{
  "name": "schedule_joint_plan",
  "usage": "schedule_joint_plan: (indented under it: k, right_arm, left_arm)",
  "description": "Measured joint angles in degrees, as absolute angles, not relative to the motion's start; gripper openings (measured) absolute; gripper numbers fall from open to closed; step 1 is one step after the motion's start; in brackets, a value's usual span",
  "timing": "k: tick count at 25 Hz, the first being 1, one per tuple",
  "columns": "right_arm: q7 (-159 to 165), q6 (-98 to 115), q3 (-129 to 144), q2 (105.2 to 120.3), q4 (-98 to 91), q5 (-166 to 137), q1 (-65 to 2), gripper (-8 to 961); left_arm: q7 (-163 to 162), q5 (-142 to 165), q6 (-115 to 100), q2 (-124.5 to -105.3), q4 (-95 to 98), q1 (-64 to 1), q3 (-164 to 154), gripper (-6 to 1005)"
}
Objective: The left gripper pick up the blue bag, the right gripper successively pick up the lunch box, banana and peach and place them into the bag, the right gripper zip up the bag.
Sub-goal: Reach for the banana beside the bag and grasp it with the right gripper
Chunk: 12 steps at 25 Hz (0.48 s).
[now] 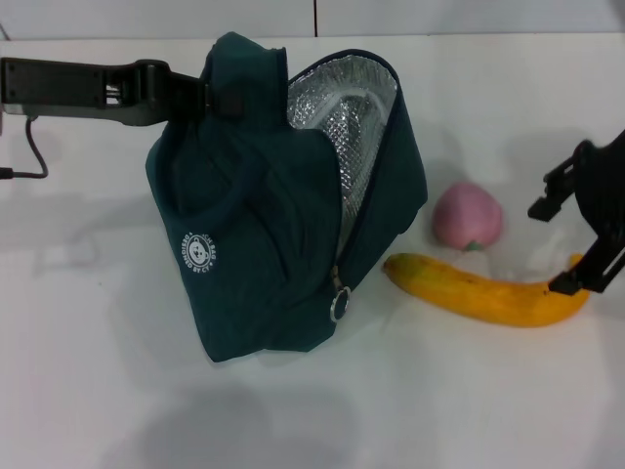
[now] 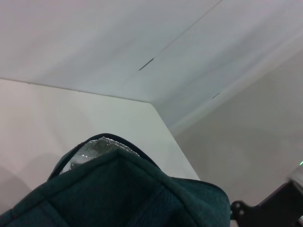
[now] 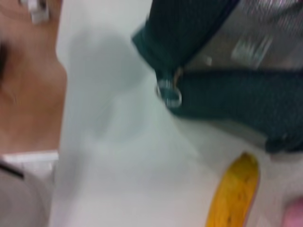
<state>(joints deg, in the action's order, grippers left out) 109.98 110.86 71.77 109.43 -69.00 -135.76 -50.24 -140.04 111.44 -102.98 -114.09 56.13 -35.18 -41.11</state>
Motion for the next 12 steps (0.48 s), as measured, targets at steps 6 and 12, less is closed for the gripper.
schedule_joint_plan:
  k: [6, 12]
  right_arm:
    - [105.53, 109.01, 73.48, 114.16, -69.02, -144.48, -49.54, 882]
    - [104.50, 105.46, 76.88, 115.23, -67.71, -145.87, -48.18, 881]
  left_arm:
    - [-139.97, 111.42, -102.85, -114.15, 56.09, -35.21, -40.87, 55]
    - [-139.83, 111.37, -102.82, -114.40, 55.99, -35.13, -41.01, 56]
